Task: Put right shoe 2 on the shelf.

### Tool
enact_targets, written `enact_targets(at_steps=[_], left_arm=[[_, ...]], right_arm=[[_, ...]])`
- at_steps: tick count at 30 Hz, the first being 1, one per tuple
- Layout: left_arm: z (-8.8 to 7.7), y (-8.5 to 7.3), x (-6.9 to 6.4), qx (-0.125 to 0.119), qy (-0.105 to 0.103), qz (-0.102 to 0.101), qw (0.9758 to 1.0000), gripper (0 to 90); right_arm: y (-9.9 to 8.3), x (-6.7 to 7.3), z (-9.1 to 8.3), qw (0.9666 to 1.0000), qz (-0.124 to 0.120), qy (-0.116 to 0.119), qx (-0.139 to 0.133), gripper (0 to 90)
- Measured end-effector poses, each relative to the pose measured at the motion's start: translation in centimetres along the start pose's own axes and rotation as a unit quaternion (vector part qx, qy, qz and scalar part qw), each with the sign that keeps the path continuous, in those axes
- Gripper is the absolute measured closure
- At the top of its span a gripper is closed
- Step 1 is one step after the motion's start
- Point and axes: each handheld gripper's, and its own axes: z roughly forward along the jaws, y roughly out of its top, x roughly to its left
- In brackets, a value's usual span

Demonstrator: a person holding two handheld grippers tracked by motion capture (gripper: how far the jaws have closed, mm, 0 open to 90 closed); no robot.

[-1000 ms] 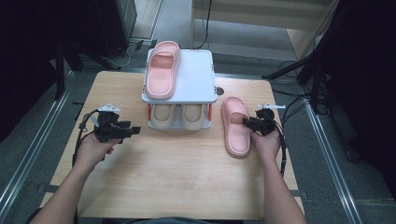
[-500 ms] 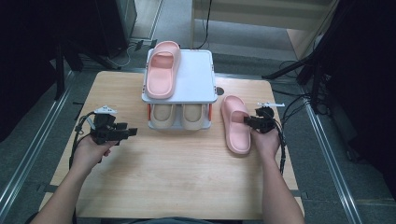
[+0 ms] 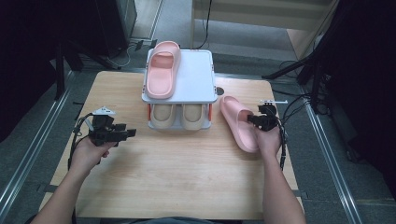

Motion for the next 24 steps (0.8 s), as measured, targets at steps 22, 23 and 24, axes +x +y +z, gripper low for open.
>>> enact_targets(at_steps=[22, 23, 24], left_arm=[[-0.1, 0.0, 0.0, -0.002, -0.011, -0.002, 0.9999, 43.0], [-0.1, 0.0, 0.0, -0.002, -0.011, -0.001, 0.9999, 43.0], [-0.1, 0.0, 0.0, -0.002, -0.011, -0.001, 0.9999, 43.0]], right_arm=[[5.8, 0.9, -4.3, 0.9997, -0.014, -0.019, -0.006, 82.8], [6.3, 1.0, -4.6, 0.9996, -0.016, -0.02, -0.01, 82.8], [6.8, 1.1, -4.9, 0.9996, -0.017, -0.019, -0.009, 82.8]])
